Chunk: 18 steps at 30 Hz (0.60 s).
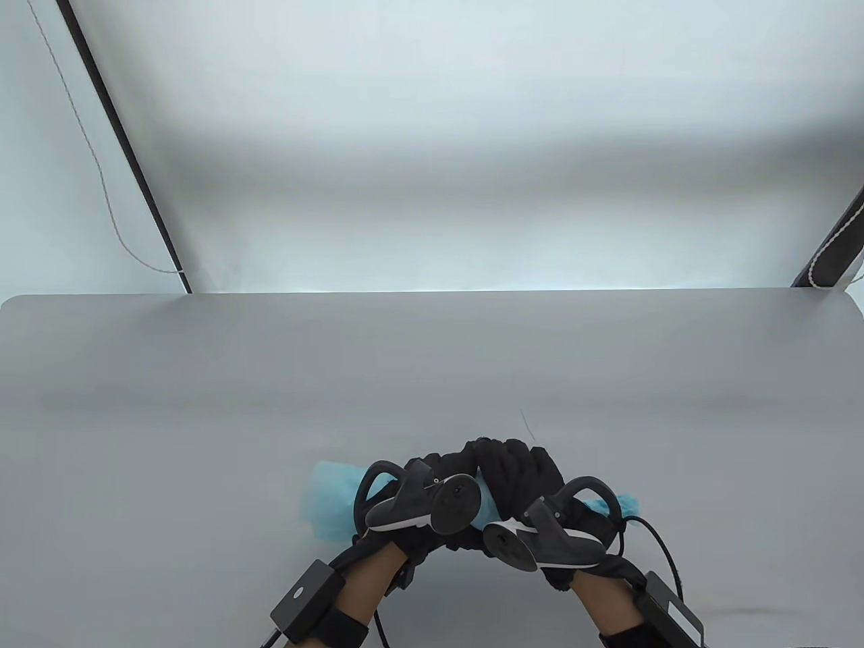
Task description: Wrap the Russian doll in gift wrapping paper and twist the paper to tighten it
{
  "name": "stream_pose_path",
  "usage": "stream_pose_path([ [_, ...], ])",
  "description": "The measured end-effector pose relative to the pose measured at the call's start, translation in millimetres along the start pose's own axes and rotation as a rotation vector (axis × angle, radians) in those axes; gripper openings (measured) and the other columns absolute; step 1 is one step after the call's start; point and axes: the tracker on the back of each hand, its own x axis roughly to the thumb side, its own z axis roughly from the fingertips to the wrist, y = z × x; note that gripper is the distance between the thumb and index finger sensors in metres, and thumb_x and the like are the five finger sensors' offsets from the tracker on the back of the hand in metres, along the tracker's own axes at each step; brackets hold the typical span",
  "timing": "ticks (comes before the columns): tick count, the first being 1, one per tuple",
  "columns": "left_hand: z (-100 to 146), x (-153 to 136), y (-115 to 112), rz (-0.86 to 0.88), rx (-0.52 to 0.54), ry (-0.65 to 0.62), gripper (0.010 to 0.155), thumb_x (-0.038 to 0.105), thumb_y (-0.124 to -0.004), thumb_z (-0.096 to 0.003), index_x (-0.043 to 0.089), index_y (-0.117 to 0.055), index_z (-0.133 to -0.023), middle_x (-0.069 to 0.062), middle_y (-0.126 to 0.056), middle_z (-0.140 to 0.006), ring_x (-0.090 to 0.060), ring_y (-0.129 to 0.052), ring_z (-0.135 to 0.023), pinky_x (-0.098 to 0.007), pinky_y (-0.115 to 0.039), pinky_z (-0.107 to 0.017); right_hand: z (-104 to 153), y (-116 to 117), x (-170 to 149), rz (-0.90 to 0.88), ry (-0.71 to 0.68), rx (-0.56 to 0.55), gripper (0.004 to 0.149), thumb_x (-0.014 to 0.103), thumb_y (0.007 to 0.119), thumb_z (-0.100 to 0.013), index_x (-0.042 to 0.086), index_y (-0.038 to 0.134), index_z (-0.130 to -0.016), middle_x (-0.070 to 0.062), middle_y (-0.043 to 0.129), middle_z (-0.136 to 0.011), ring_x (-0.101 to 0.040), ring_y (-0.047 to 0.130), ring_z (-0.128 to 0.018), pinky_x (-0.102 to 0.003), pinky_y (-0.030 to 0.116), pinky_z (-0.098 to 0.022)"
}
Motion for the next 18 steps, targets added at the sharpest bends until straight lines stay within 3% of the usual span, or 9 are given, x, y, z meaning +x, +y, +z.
stream_pose_path([
  [2,-0.3,-1.7,0.7,-0.005,0.01,0.009,0.121,0.07,-0.096,-0.0322,0.005,-0.033,-0.113,-0.015,-0.07,-0.114,-0.042,-0.084,-0.096,-0.065,-0.068,-0.067,-3.1,2.7,1.1,0.022,-0.003,-0.045,0.136,0.07,0.093,-0.037,-0.009,0.018,-0.117,-0.022,0.073,-0.112,-0.039,0.082,-0.1,-0.061,0.069,-0.075],
  [4,-0.8,-2.6,1.7,0.012,-0.066,0.014,0.119,0.07,-0.093,-0.0351,0.005,-0.032,-0.114,-0.015,-0.066,-0.116,-0.042,-0.08,-0.098,-0.066,-0.066,-0.068,-3.8,4.5,-0.1,-0.013,-0.002,-0.019,0.136,0.072,0.094,-0.037,-0.009,0.02,-0.118,-0.02,0.075,-0.11,-0.038,0.084,-0.097,-0.061,0.07,-0.074],
  [6,-1.9,-5.5,6.3,0.078,-0.157,0.004,0.112,0.069,-0.087,-0.0403,0.007,-0.032,-0.115,-0.015,-0.061,-0.12,-0.044,-0.074,-0.103,-0.067,-0.061,-0.071,-2.9,6.6,-0.8,-0.025,-0.004,-0.009,0.137,0.073,0.094,-0.036,-0.008,0.022,-0.119,-0.02,0.076,-0.109,-0.038,0.085,-0.096,-0.06,0.07,-0.074],
  [8,-0.5,-13.3,15.4,0.199,-0.313,-0.013,0.108,0.072,-0.08,-0.0443,0.011,-0.03,-0.118,-0.016,-0.05,-0.127,-0.048,-0.061,-0.112,-0.07,-0.051,-0.074,-2.1,7.0,-3.0,-0.029,-0.003,0.009,0.135,0.073,0.094,-0.035,-0.006,0.024,-0.12,-0.019,0.077,-0.109,-0.038,0.085,-0.094,-0.06,0.071,-0.073],
  [11,10.5,-31.4,33.4,0.333,-0.216,-0.002,0.091,0.074,-0.068,-0.0482,0.018,-0.048,-0.117,-0.013,-0.058,-0.126,-0.048,-0.06,-0.113,-0.072,-0.049,-0.073,1.0,1.6,-8.3,-0.02,0.019,0.005,0.129,0.073,0.094,-0.036,0.003,0.028,-0.122,-0.02,0.079,-0.108,-0.038,0.087,-0.091,-0.059,0.072,-0.072],
  [13,23.0,-47.2,49.6,0.445,-0.175,-0.042,0.09,0.076,-0.063,-0.0498,0.022,-0.043,-0.119,-0.015,-0.053,-0.128,-0.049,-0.053,-0.116,-0.075,-0.045,-0.074,4.4,1.1,-13.6,-0.007,0.029,-0.007,0.123,0.073,0.094,-0.036,0.013,0.032,-0.123,-0.02,0.078,-0.108,-0.038,0.087,-0.091,-0.06,0.072,-0.072],
  [15,37.3,-62.0,64.5,0.547,-0.037,-0.006,0.087,0.074,-0.06,-0.0524,0.021,-0.045,-0.12,-0.017,-0.05,-0.129,-0.052,-0.046,-0.116,-0.075,-0.041,-0.074,8.3,1.9,-17.4,0.013,0.037,-0.008,0.118,0.073,0.095,-0.036,0.018,0.036,-0.123,-0.019,0.077,-0.109,-0.039,0.086,-0.092,-0.06,0.071,-0.072],
  [16,45.5,-68.9,71.9,0.549,0.08,0.059,0.088,0.073,-0.063,-0.052,0.02,-0.045,-0.12,-0.019,-0.05,-0.129,-0.053,-0.044,-0.116,-0.075,-0.038,-0.074,10.8,1.6,-18.4,0.031,0.033,-0.014,0.118,0.072,0.095,-0.036,0.019,0.036,-0.123,-0.019,0.077,-0.11,-0.038,0.085,-0.093,-0.06,0.071,-0.072],
  [18,51.0,-75.0,75.8,0.428,0.122,0.117,0.093,0.074,-0.067,-0.0504,0.019,-0.042,-0.12,-0.022,-0.048,-0.129,-0.056,-0.036,-0.116,-0.075,-0.034,-0.075,13.2,-0.4,-18.9,0.047,0.017,-0.038,0.117,0.071,0.096,-0.036,0.021,0.035,-0.122,-0.018,0.075,-0.111,-0.038,0.084,-0.095,-0.061,0.069,-0.074],
])
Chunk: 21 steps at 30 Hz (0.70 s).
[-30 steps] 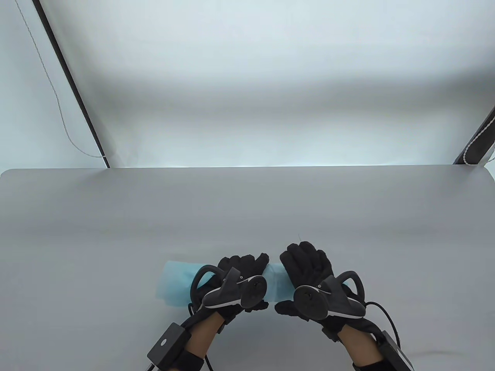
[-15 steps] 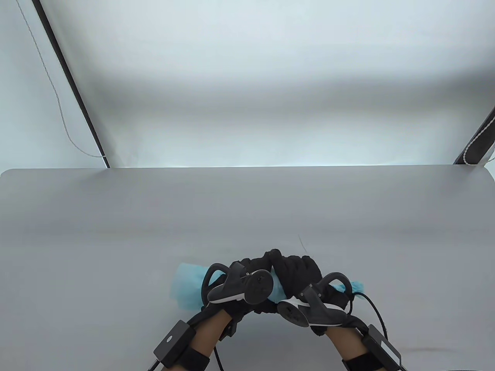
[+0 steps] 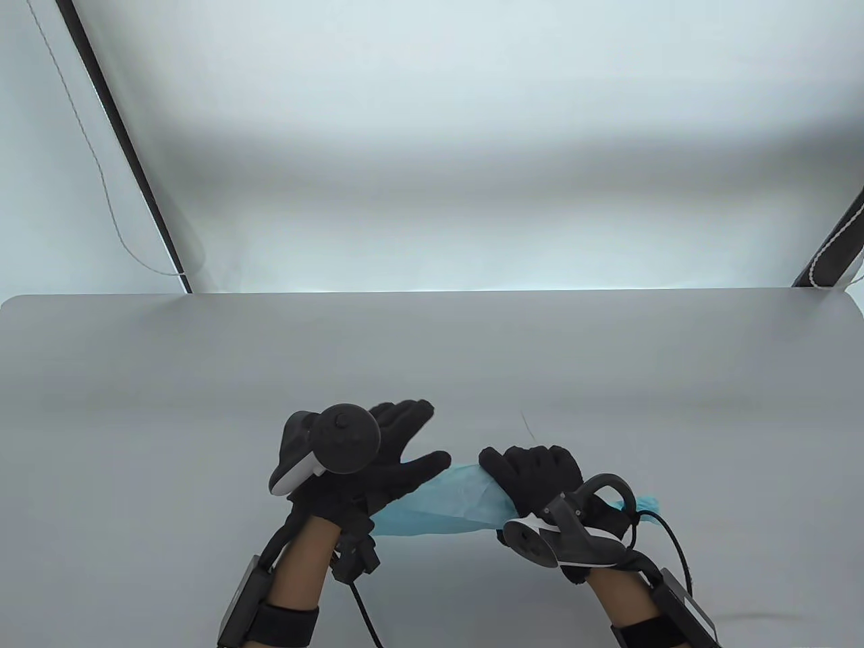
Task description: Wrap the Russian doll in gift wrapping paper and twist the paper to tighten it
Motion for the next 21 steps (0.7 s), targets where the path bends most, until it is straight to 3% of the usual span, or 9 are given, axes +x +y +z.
stream_pose_path([
  [1,-0.3,-0.5,-0.9,-0.051,-0.017,0.011,0.096,0.076,-0.067,-0.0492,0.018,-0.038,-0.121,-0.023,-0.045,-0.13,-0.057,-0.031,-0.116,-0.074,-0.031,-0.075,0.4,-0.6,0.2,-0.002,-0.005,-0.005,0.117,0.071,0.096,-0.036,0.022,0.035,-0.122,-0.018,0.074,-0.111,-0.038,0.083,-0.096,-0.061,0.068,-0.074],
  [4,-8.6,-3.3,-29.8,-0.19,-0.233,-0.018,0.114,0.084,-0.069,-0.0418,0.016,-0.022,-0.12,-0.028,-0.038,-0.129,-0.061,-0.025,-0.113,-0.072,-0.027,-0.074,2.0,-6.0,4.0,0.009,-0.046,-0.062,0.116,0.07,0.097,-0.036,0.024,0.032,-0.122,-0.017,0.071,-0.114,-0.038,0.08,-0.099,-0.061,0.066,-0.076],
  [6,-13.6,-3.8,-52.6,-0.214,-0.413,-0.007,0.122,0.084,-0.074,-0.0379,0.013,-0.015,-0.118,-0.028,-0.04,-0.128,-0.062,-0.027,-0.113,-0.073,-0.026,-0.073,2.1,-7.9,3.9,0.01,-0.051,-0.088,0.116,0.07,0.096,-0.037,0.024,0.032,-0.122,-0.017,0.07,-0.114,-0.037,0.079,-0.099,-0.061,0.065,-0.076],
  [8,-14.2,-1.9,-65.6,-0.285,-0.513,0.001,0.127,0.081,-0.079,-0.0367,0.009,-0.009,-0.115,-0.022,-0.054,-0.125,-0.059,-0.041,-0.114,-0.075,-0.028,-0.073,3.1,-8.6,1.2,0.005,-0.042,-0.094,0.117,0.069,0.097,-0.037,0.023,0.031,-0.122,-0.016,0.07,-0.114,-0.037,0.078,-0.099,-0.061,0.065,-0.077],
  [11,-12.6,1.6,-74.9,-0.435,-0.479,0.013,0.126,0.074,-0.086,-0.0376,0.009,-0.01,-0.115,-0.009,-0.072,-0.112,-0.046,-0.065,-0.108,-0.078,-0.034,-0.072,5.2,-8.5,0.7,0.038,-0.049,-0.086,0.117,0.069,0.097,-0.036,0.022,0.033,-0.122,-0.015,0.07,-0.115,-0.037,0.078,-0.1,-0.061,0.064,-0.077],
  [18,-12.2,13.4,-98.0,-0.757,-0.431,0.122,0.114,0.07,-0.091,-0.0377,0.014,-0.031,-0.117,0.0,-0.075,-0.093,-0.033,-0.074,-0.09,-0.079,-0.045,-0.071,1.5,-6.4,6.8,0.025,-0.053,-0.053,0.118,0.069,0.098,-0.035,0.018,0.036,-0.122,-0.017,0.072,-0.113,-0.038,0.079,-0.099,-0.061,0.065,-0.077],
  [21,-10.8,20.2,-104.9,-0.851,-0.238,0.123,0.081,0.059,-0.094,-0.0432,0.023,-0.059,-0.107,0.004,-0.081,-0.078,-0.029,-0.081,-0.08,-0.075,-0.051,-0.07,0.8,-5.1,6.4,-0.01,-0.036,-0.03,0.117,0.07,0.098,-0.035,0.017,0.038,-0.122,-0.017,0.073,-0.113,-0.037,0.08,-0.098,-0.061,0.066,-0.076],
])
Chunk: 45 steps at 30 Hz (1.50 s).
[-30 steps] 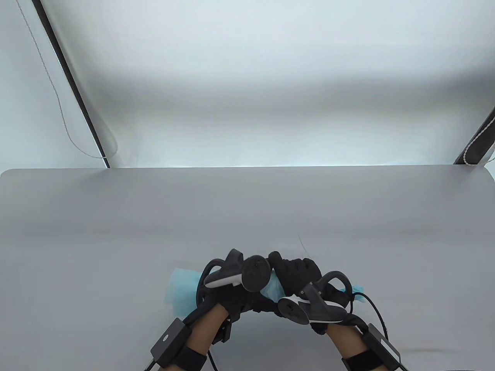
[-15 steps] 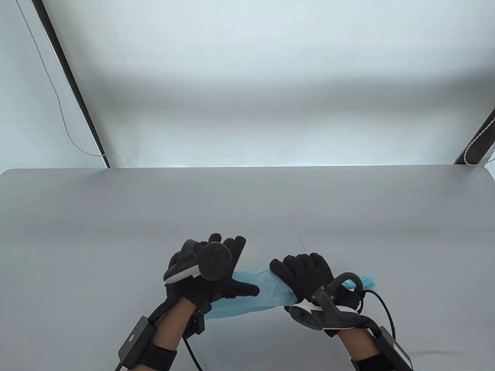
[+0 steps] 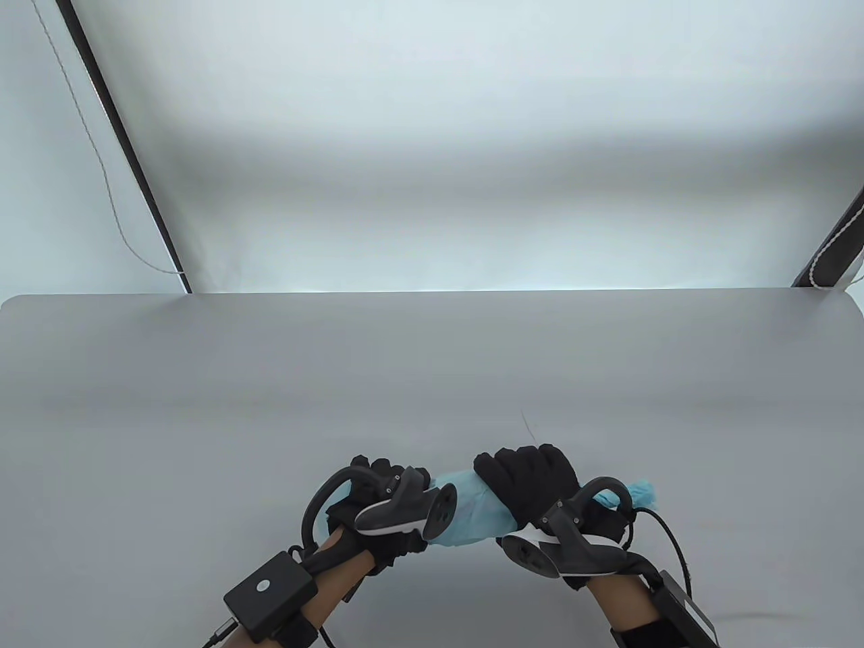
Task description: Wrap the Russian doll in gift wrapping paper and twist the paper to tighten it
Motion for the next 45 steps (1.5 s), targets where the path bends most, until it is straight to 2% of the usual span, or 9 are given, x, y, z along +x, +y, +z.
stream_pose_path([
  [3,2.8,-1.2,-1.0,0.054,0.16,0.069,0.05,0.053,-0.089,-0.0495,0.031,-0.075,-0.093,-0.002,-0.074,-0.094,-0.038,-0.07,-0.095,-0.074,-0.05,-0.071,1.5,-0.2,-3.5,-0.041,0.028,-0.008,0.118,0.069,0.098,-0.036,0.016,0.038,-0.122,-0.018,0.073,-0.113,-0.038,0.081,-0.097,-0.061,0.066,-0.076],
  [6,2.1,-3.7,-0.9,0.1,0.182,0.037,0.043,0.047,-0.085,-0.0534,0.027,-0.073,-0.09,-0.018,-0.061,-0.119,-0.05,-0.058,-0.109,-0.07,-0.051,-0.073,2.5,-2.1,-5.1,-0.048,0.039,-0.015,0.118,0.07,0.097,-0.036,0.016,0.037,-0.122,-0.018,0.073,-0.112,-0.038,0.08,-0.097,-0.061,0.066,-0.076],
  [11,-0.5,-7.4,-10.1,0.228,0.212,-0.096,0.063,0.033,-0.076,-0.0579,0.021,-0.043,-0.11,-0.009,-0.08,-0.11,-0.044,-0.067,-0.109,-0.067,-0.055,-0.073,3.6,-2.4,-6.0,-0.056,0.041,-0.013,0.118,0.07,0.097,-0.036,0.016,0.037,-0.122,-0.018,0.073,-0.112,-0.038,0.081,-0.097,-0.061,0.066,-0.076],
  [20,-0.7,-19.5,-10.0,0.354,0.203,-0.245,0.068,0.022,-0.069,-0.0572,0.014,-0.03,-0.111,0.015,-0.084,-0.093,-0.026,-0.074,-0.101,-0.069,-0.053,-0.073,2.1,-2.3,-7.3,-0.088,0.04,-0.025,0.118,0.07,0.096,-0.036,0.016,0.036,-0.122,-0.017,0.072,-0.113,-0.037,0.08,-0.098,-0.061,0.066,-0.076],
  [24,-0.6,-25.9,-9.1,0.366,0.133,-0.255,0.072,0.038,-0.069,-0.0582,0.016,-0.028,-0.113,0.008,-0.083,-0.092,-0.03,-0.073,-0.097,-0.072,-0.05,-0.073,3.7,-0.4,-14.5,-0.072,0.047,-0.019,0.118,0.07,0.096,-0.036,0.018,0.035,-0.122,-0.016,0.071,-0.114,-0.037,0.079,-0.099,-0.061,0.066,-0.076],
  [29,4.7,-38.3,-7.3,0.474,0.044,-0.331,0.101,0.077,-0.067,-0.0492,0.016,-0.024,-0.118,-0.002,-0.067,-0.106,-0.039,-0.06,-0.101,-0.078,-0.043,-0.072,6.4,1.9,-24.9,-0.053,0.069,-0.014,0.118,0.07,0.096,-0.036,0.02,0.033,-0.122,-0.015,0.069,-0.115,-0.036,0.078,-0.1,-0.061,0.064,-0.077],
  [34,4.9,-48.7,-10.7,0.753,-0.057,-0.456,0.098,0.073,-0.036,-0.0507,0.002,-0.025,-0.118,-0.015,-0.061,-0.114,-0.047,-0.049,-0.104,-0.08,-0.035,-0.07,8.6,3.9,-30.4,0.01,0.056,-0.023,0.118,0.069,0.096,-0.036,0.021,0.03,-0.121,-0.013,0.066,-0.117,-0.035,0.075,-0.103,-0.062,0.062,-0.079],
  [40,-3.2,-53.8,-13.4,0.895,-0.228,-0.474,0.079,0.047,-0.067,-0.0598,0.003,-0.032,-0.116,-0.017,-0.056,-0.115,-0.049,-0.044,-0.102,-0.075,-0.032,-0.072,10.5,4.3,-33.5,-0.009,0.027,-0.034,0.117,0.068,0.098,-0.035,0.023,0.031,-0.121,-0.013,0.065,-0.117,-0.035,0.074,-0.104,-0.062,0.06,-0.08],
  [45,-6.9,-48.2,-13.4,0.712,-0.159,-0.302,0.095,0.051,-0.077,-0.0482,0.004,-0.029,-0.116,-0.009,-0.067,-0.101,-0.042,-0.056,-0.094,-0.071,-0.04,-0.072,10.6,6.4,-35.4,-0.011,0.012,-0.053,0.118,0.066,0.099,-0.035,0.02,0.033,-0.121,-0.015,0.066,-0.116,-0.036,0.074,-0.103,-0.061,0.061,-0.08],
])
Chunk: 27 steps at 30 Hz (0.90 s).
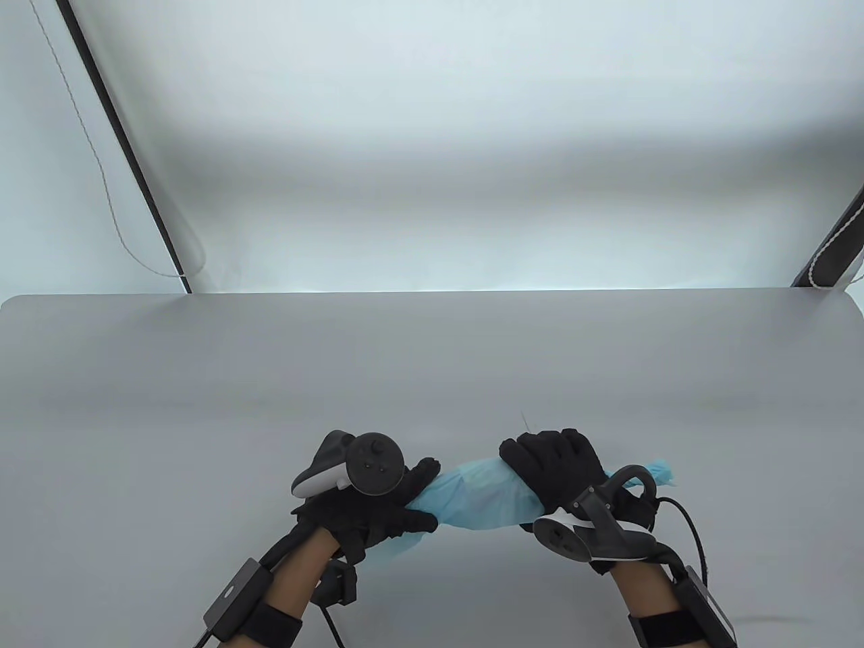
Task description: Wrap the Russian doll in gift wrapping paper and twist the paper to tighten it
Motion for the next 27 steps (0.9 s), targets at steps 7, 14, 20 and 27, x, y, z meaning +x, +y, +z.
stream_pose_path([
  [7,-8.3,4.7,-7.0,-0.16,0.037,0.123,0.07,0.057,-0.087,-0.0413,0.018,-0.075,-0.098,-0.005,-0.063,-0.098,-0.042,-0.052,-0.095,-0.074,-0.035,-0.072,-1.0,1.9,6.8,0.0,-0.031,0.019,0.118,0.066,0.1,-0.034,0.019,0.035,-0.12,-0.015,0.068,-0.115,-0.036,0.076,-0.102,-0.061,0.063,-0.08],
  [14,-12.8,6.2,-15.2,-0.151,0.136,-0.031,0.045,0.04,-0.087,-0.0518,0.018,-0.074,-0.089,-0.017,-0.084,-0.107,-0.048,-0.072,-0.105,-0.066,-0.061,-0.072,-1.8,4.0,8.2,-0.059,-0.012,0.033,0.118,0.066,0.1,-0.035,0.018,0.036,-0.121,-0.017,0.068,-0.114,-0.038,0.075,-0.1,-0.063,0.062,-0.079],
  [20,-19.2,13.9,-21.0,-0.174,0.16,-0.092,0.059,0.027,-0.076,-0.0581,0.015,-0.046,-0.108,-0.004,-0.09,-0.099,-0.037,-0.084,-0.099,-0.062,-0.068,-0.069,-3.1,8.5,3.4,-0.096,0.022,0.054,0.118,0.067,0.099,-0.036,0.017,0.035,-0.122,-0.018,0.069,-0.114,-0.038,0.076,-0.1,-0.063,0.063,-0.078],
  [27,-19.7,10.8,-22.8,-0.144,0.188,-0.115,0.065,0.032,-0.066,-0.0595,0.012,-0.031,-0.11,0.009,-0.089,-0.082,-0.029,-0.088,-0.084,-0.067,-0.06,-0.069,-2.2,10.1,-2.8,-0.089,0.05,0.07,0.118,0.068,0.098,-0.036,0.019,0.034,-0.122,-0.016,0.068,-0.115,-0.037,0.076,-0.101,-0.062,0.063,-0.078],
])
